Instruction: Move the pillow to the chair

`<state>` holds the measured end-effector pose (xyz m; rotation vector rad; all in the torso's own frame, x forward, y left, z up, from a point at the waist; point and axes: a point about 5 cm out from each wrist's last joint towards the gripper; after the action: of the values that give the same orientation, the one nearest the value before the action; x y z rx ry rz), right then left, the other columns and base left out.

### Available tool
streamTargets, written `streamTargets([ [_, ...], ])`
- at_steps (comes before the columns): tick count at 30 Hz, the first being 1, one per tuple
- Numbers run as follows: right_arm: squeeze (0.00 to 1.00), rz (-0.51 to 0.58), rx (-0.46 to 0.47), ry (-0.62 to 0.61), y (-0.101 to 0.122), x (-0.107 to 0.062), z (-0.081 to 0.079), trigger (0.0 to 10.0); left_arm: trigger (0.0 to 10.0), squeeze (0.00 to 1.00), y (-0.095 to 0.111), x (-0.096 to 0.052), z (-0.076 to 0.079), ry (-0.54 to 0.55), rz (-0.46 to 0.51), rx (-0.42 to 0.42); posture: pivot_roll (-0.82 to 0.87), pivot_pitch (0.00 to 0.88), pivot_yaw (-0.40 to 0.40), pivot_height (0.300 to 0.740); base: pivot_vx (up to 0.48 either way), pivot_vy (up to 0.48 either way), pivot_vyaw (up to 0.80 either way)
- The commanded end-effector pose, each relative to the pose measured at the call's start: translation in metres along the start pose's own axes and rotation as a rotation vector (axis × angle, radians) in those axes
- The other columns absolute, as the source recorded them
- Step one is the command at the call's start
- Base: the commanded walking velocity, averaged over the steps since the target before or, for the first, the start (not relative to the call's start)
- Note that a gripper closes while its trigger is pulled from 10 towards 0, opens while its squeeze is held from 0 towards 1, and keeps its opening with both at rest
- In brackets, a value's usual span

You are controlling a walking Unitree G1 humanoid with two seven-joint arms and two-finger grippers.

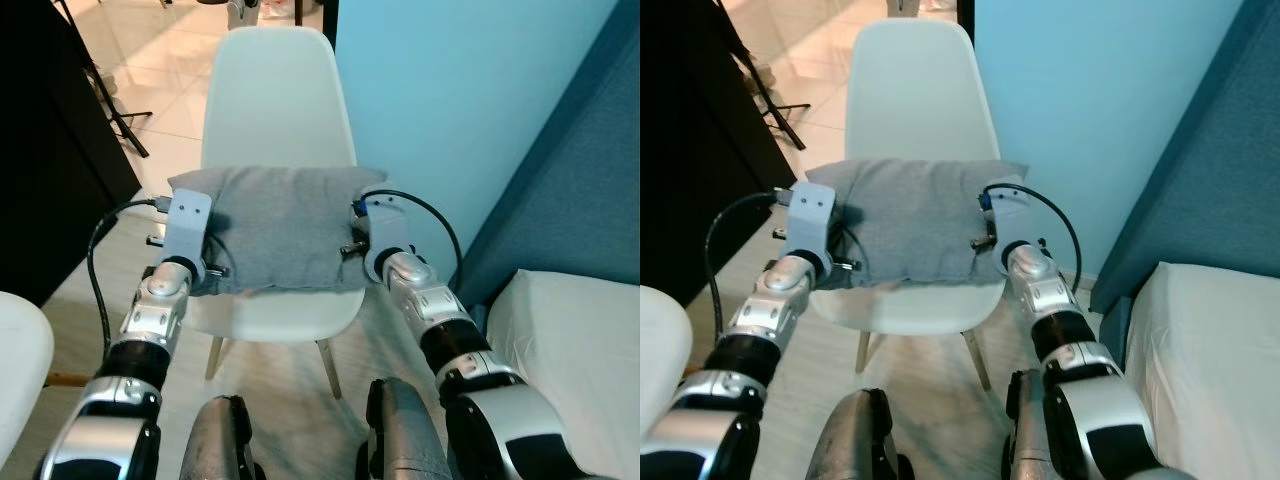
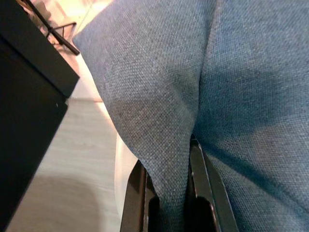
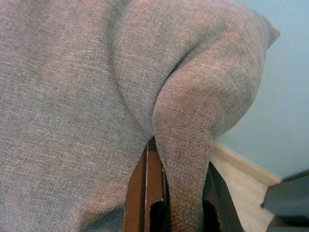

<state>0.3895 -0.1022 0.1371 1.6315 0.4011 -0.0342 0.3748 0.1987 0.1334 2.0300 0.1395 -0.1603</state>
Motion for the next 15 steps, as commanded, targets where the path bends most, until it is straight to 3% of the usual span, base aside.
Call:
streamTargets([
  [1,0.00,0.031,0.001,0.028,0.006,0.002,-0.008,10.0,10.0,0.00,0.002,0.001,-0.006,0.011,0.018,0.037,0.01,0.234,-0.038,0.582,0.000,0.000,0.00],
  [10,0.00,0.056,0.093,0.046,0.018,0.008,-0.015,10.0,10.0,0.00,0.004,0.008,-0.022,0.042,0.003,0.086,0.02,0.241,-0.044,0.577,0.000,0.000,0.00],
  [15,0.00,0.084,0.078,0.041,0.022,0.008,-0.013,10.0,10.0,0.00,0.004,0.009,-0.027,0.070,0.006,0.068,0.02,0.236,-0.050,0.572,0.000,0.000,0.00],
])
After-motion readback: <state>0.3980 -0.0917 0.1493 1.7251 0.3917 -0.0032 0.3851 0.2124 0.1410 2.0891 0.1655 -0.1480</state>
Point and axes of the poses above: a point about 5 cm out from each wrist's last joint towards the gripper, its own x axis pointing out of the wrist towards the gripper, its own y axis along the axis of the wrist's last joint, z = x × y, and after that the axes turned 12 degrees about x, right-handed
